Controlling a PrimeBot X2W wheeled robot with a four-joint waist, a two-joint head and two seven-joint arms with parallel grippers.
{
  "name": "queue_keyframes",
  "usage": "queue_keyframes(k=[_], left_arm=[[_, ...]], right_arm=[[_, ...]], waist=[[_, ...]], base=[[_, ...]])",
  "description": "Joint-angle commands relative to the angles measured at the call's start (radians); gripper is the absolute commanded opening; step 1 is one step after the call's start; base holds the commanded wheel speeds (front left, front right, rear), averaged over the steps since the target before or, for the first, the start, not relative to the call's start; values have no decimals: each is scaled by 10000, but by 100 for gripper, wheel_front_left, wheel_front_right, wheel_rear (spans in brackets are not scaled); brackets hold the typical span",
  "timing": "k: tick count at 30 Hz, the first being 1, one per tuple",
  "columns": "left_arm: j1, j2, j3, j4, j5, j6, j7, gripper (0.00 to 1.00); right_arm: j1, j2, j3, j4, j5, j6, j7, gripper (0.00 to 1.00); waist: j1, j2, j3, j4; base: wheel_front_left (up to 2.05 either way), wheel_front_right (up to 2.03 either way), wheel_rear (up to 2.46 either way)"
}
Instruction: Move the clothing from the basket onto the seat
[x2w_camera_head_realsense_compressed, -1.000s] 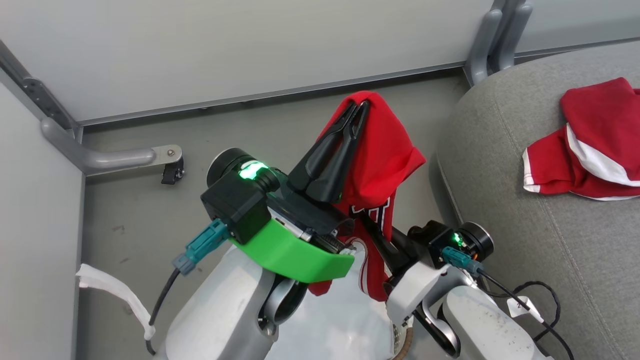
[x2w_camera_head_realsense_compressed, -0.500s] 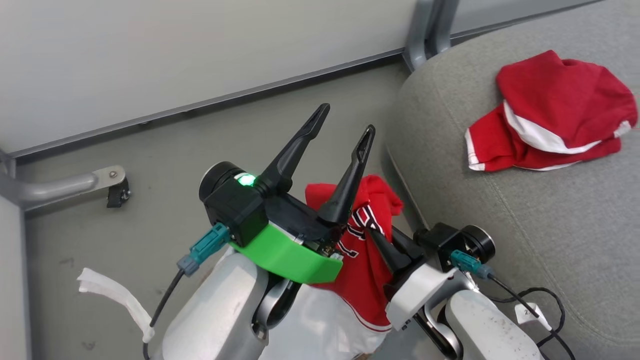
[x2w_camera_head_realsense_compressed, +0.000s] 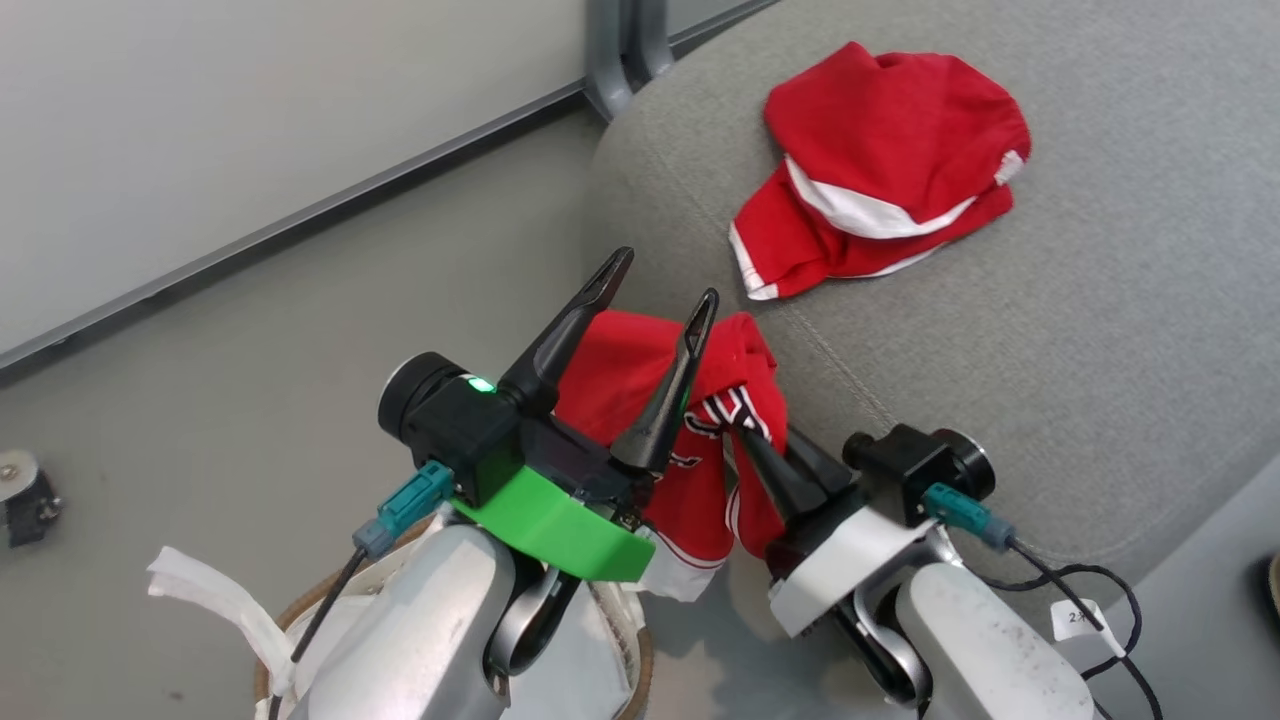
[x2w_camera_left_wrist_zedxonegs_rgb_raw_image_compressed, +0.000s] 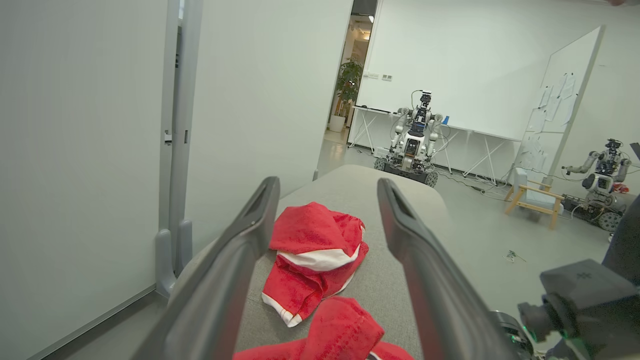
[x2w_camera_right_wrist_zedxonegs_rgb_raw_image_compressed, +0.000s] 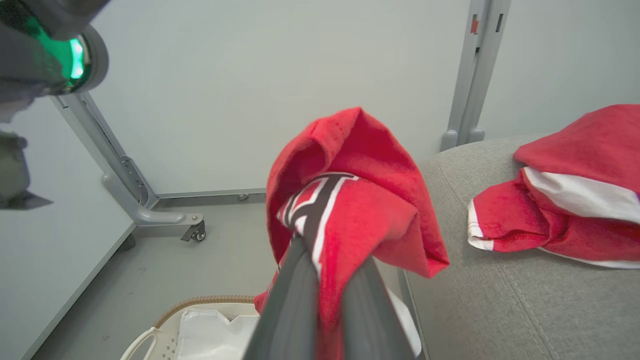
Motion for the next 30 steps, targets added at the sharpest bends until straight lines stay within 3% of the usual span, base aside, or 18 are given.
queue_keyframes(k=[1,5,14,20,30], left_arm=[[46,70,-79,55,-12,-30,-4,100],[-257,180,-282,241,-180,-30,-4,100],[-527,544,-645,633,-420,-30,-4,100],[-457,839,-405,624,-299,-30,-5,100],[-1188,1161,-686,631,-175,-30,-5,100]], right_arm=[[-171,-26,-218,-155,205,-12,-48,0],[-668,-431,-884,-716,185,-12,-48,0],[-2817,-2027,-2317,-1094,-166,-12,-48,0],[-4731,-2901,-3167,-738,-348,-12,-48,0],[-6106,-3776,-4902,740,-1252,-12,-46,0]], waist=[[0,0,392,-1082],[0,0,741,-1175],[0,0,1584,-1235],[0,0,2178,-1201],[0,0,3324,-219]], base=[[0,0,0],[0,0,0],[0,0,0],[0,0,0],[0,0,0]])
